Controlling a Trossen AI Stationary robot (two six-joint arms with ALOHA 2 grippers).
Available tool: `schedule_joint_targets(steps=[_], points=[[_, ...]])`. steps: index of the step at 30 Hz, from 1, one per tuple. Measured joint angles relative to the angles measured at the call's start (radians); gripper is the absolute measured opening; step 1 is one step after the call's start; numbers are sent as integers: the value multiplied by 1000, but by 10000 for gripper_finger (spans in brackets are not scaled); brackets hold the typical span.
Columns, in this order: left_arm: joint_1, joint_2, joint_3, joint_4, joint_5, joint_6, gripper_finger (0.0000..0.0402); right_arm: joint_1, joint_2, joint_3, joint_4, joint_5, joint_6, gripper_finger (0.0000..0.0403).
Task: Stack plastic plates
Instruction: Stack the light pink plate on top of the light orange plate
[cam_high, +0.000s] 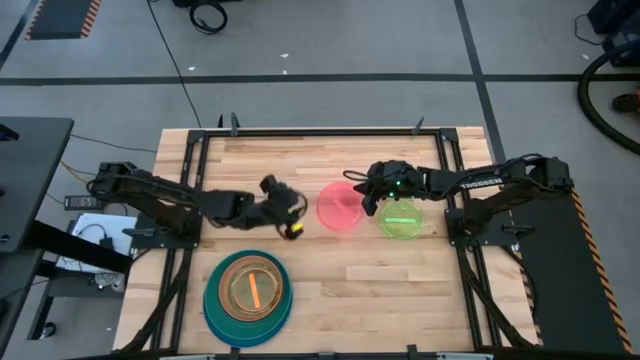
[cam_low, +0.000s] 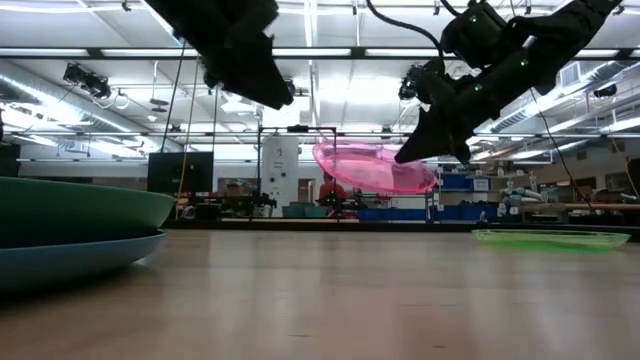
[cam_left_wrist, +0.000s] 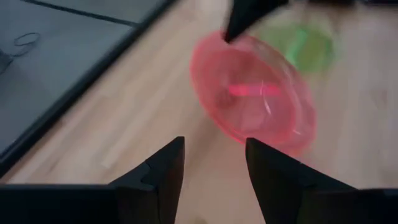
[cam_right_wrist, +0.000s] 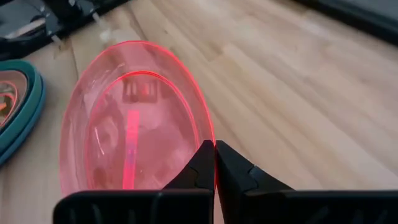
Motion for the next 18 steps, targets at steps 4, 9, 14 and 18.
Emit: schedule_joint_targets(steps=[4,9,14,18], points=[[-99,-14,-1,-123,0,-29,172,34,55,9,0,2,53,9],[-207,-23,-1,-232,0,-23,172,87,139,62,-1,27,103,9],[-281,-23,-1,-252,0,-23,172,142,226,153,1,43,149,9],[-332,-23,-1,-271,0,-62,172,189,290,235,-2,43,176,9]])
